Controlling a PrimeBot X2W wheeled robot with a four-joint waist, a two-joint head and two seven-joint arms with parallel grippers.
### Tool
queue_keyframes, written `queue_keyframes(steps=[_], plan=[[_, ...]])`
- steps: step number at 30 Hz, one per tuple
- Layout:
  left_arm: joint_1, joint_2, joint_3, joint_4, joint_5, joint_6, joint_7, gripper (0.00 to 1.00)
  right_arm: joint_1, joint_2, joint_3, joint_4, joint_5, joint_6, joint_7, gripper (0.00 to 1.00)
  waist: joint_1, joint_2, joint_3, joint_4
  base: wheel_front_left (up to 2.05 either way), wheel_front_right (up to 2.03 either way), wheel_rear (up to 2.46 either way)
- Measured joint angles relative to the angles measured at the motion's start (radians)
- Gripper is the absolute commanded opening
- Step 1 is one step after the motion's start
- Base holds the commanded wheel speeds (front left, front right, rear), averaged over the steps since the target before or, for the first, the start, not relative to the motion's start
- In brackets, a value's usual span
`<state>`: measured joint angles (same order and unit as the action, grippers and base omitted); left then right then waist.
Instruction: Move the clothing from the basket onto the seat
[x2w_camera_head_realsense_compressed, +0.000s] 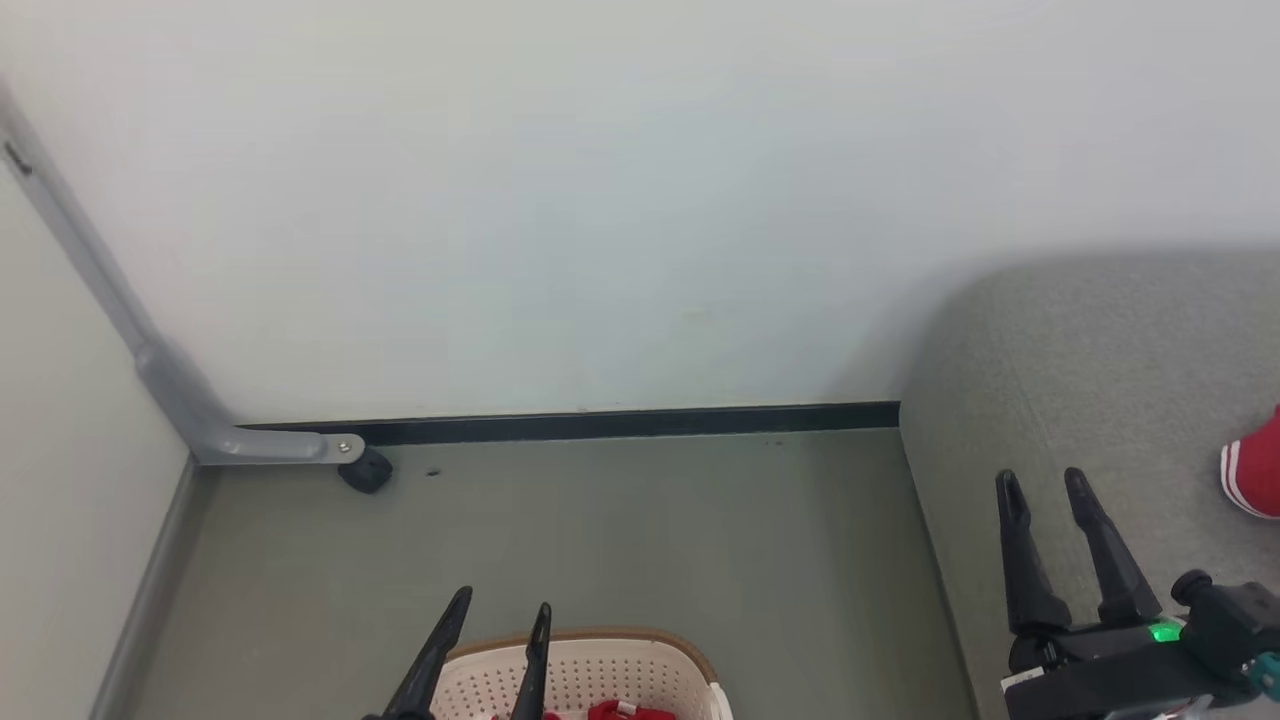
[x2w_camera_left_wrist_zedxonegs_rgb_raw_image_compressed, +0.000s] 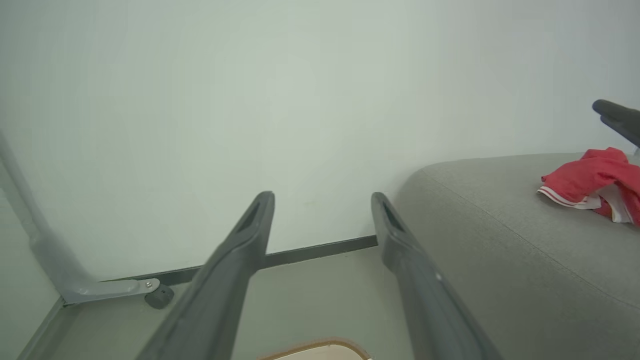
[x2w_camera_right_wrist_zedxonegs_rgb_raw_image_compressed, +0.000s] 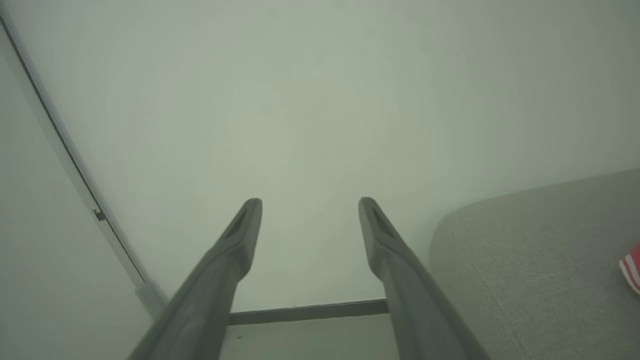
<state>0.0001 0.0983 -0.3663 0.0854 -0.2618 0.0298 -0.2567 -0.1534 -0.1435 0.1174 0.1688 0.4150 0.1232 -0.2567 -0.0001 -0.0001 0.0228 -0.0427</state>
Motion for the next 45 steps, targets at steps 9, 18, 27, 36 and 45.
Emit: queue_keyframes(steps=[9,18,27,36,45], plan=[[0.058,-0.002,0.058,0.008,0.0,0.041,0.0,1.0,0.07,0.006,0.025,-0.007,-0.014,0.0,0.0,1.0,0.0,0.0001,-0.047,0.074,0.0,0.0,0.0],[0.076,-0.004,0.098,0.03,0.001,0.042,0.0,1.0,0.114,0.009,0.098,0.029,-0.057,0.0,0.0,1.0,0.0001,0.0001,-0.062,0.1,0.0,0.0,0.0],[0.09,-0.01,0.11,0.065,0.009,0.05,0.0,1.0,0.145,0.01,0.1,0.073,-0.1,0.0,0.0,1.0,0.0001,0.0001,-0.057,0.101,0.0,0.0,0.0],[0.09,-0.02,0.134,0.08,0.009,0.049,0.0,1.0,0.142,0.014,0.087,0.081,-0.1,0.0,0.0,1.0,0.0001,0.0001,-0.053,0.091,0.0,0.0,0.0],[0.09,-0.027,0.131,0.093,0.013,0.036,0.0,1.0,0.142,0.019,0.077,0.089,-0.102,0.0,0.0,1.0,0.0001,0.0001,-0.049,0.078,0.0,0.0,0.0]])
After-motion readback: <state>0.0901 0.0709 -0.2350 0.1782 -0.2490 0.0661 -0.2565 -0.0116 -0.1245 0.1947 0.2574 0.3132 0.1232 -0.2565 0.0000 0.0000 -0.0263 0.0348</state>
